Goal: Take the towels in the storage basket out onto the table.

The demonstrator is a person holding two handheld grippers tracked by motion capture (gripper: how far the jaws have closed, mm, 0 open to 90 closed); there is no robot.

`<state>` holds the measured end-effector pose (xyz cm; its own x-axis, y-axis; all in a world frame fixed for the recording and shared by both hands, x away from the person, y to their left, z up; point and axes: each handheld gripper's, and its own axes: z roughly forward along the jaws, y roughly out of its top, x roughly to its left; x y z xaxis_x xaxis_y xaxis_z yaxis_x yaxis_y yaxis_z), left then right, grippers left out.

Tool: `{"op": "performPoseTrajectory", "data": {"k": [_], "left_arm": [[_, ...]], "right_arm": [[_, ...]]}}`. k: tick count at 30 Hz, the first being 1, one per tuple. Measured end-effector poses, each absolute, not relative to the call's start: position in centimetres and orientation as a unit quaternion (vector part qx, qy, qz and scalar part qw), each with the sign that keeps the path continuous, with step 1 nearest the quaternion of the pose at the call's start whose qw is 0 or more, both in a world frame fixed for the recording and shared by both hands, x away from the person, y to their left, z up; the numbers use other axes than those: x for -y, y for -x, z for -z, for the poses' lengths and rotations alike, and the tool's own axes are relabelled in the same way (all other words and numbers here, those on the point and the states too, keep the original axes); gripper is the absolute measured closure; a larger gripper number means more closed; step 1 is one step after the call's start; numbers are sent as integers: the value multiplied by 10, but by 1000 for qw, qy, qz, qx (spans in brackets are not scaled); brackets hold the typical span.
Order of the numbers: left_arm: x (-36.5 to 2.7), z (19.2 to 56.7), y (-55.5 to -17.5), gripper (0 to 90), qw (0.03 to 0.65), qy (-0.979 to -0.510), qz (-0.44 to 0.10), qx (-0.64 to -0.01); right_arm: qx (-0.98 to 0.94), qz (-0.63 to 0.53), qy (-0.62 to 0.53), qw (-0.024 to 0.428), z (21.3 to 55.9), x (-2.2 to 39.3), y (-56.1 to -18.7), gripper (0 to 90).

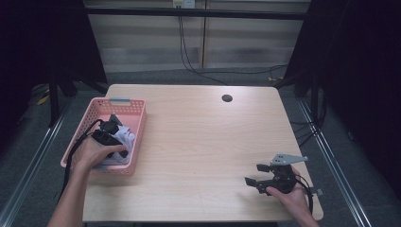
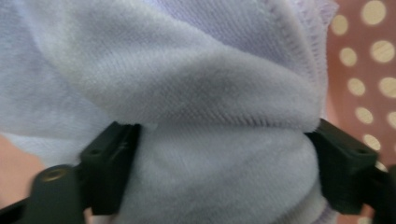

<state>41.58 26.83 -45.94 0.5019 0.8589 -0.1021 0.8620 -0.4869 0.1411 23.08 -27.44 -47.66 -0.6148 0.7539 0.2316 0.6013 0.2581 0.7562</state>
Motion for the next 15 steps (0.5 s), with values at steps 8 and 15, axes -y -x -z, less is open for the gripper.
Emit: {"op": "performPoseTrajectory", "data": {"k": [8,15], "left_arm": [[-271,454,-413,400,102,-861,2,-498],[-287,450,-408,470,154,-850,-6,-503]], "right_arm": [[-791,-428,-429,81,477,274,-232,224],[-792,-428,-428,76,476,274,-232,219]]}}
